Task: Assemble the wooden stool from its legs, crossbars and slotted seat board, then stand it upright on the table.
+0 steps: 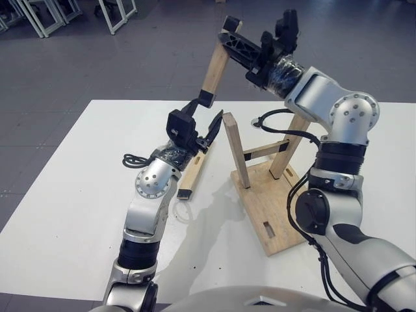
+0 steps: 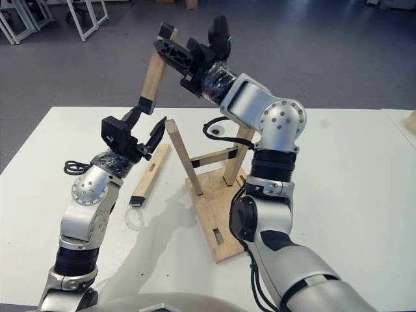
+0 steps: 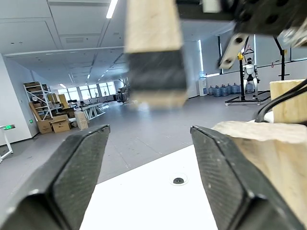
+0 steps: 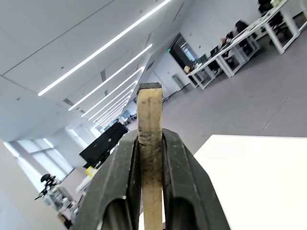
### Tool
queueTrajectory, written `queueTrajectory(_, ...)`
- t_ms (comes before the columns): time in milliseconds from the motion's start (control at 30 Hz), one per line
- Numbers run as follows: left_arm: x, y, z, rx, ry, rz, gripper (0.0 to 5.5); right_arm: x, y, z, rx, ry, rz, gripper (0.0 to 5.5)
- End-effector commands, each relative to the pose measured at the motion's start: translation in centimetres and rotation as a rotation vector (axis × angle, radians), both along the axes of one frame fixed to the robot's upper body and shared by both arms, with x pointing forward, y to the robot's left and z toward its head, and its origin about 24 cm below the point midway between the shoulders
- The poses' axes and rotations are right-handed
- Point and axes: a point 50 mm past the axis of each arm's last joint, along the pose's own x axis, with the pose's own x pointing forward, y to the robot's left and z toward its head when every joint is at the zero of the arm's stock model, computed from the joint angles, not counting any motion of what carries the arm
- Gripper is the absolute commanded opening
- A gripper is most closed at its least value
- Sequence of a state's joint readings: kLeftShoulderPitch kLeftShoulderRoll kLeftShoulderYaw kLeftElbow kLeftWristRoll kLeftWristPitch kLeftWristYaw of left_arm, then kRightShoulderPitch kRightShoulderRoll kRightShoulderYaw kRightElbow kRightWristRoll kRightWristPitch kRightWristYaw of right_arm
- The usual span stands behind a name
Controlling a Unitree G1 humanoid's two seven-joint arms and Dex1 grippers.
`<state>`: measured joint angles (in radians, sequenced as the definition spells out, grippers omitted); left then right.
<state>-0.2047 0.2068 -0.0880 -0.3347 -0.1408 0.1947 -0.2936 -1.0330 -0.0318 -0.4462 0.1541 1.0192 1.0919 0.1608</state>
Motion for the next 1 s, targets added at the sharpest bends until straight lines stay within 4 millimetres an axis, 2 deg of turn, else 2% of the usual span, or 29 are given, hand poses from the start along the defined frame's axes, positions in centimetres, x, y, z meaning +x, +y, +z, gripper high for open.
queueTrajectory(33, -0.2, 1.7, -4.1, 0.081, 0.171, 0.092, 3.35, -1.8, -5.2, 5.4, 0.054, -0.162, -0.183, 0.39)
queueTrajectory(133, -0.5, 2.8, -5.3, 0.092, 0.196, 0.168, 3.35, -4.0, -10.2, 7.0, 0.021, -0.217, -0.400, 0.39)
queueTrajectory(233, -0.9, 3.8, -5.4, 0.077, 0.198, 0.231, 3.35, -6.2, -13.3, 7.5, -0.059, -0.242, -0.578, 0.39)
queueTrajectory(333, -0.9, 3.9, -5.3, 0.077, 0.197, 0.242, 3.35, -6.8, -14.2, 5.4, -0.156, -0.184, -0.667, 0.39)
queueTrajectory(367, -0.8, 3.8, -5.2, 0.084, 0.195, 0.233, 3.35, -6.7, -14.8, 3.9, -0.235, -0.150, -0.734, 0.39)
queueTrajectory(433, -0.6, 3.9, -5.3, 0.105, 0.201, 0.229, 3.35, -6.7, -15.7, -0.4, -0.494, -0.095, -0.877, 0.39)
queueTrajectory(533, -0.6, 4.3, -6.1, 0.135, 0.239, 0.255, 3.35, -7.3, -15.1, -5.6, -0.693, -0.073, -0.894, 0.39)
queueTrajectory(633, -1.0, 3.7, -7.1, 0.142, 0.280, 0.257, 3.35, -7.8, -12.5, -10.2, -0.730, -0.058, -0.801, 0.39)
queueTrajectory(700, -1.1, 3.2, -7.5, 0.144, 0.291, 0.248, 3.35, -7.9, -11.0, -11.6, -0.723, -0.077, -0.751, 0.39)
queueTrajectory(800, -1.3, 3.1, -7.8, 0.150, 0.302, 0.243, 3.35, -7.7, -9.8, -12.6, -0.724, -0.120, -0.715, 0.39)
queueTrajectory(1000, -1.4, 3.1, -8.2, 0.162, 0.315, 0.238, 3.35, -7.0, -9.5, -15.0, -0.737, -0.128, -0.716, 0.39)
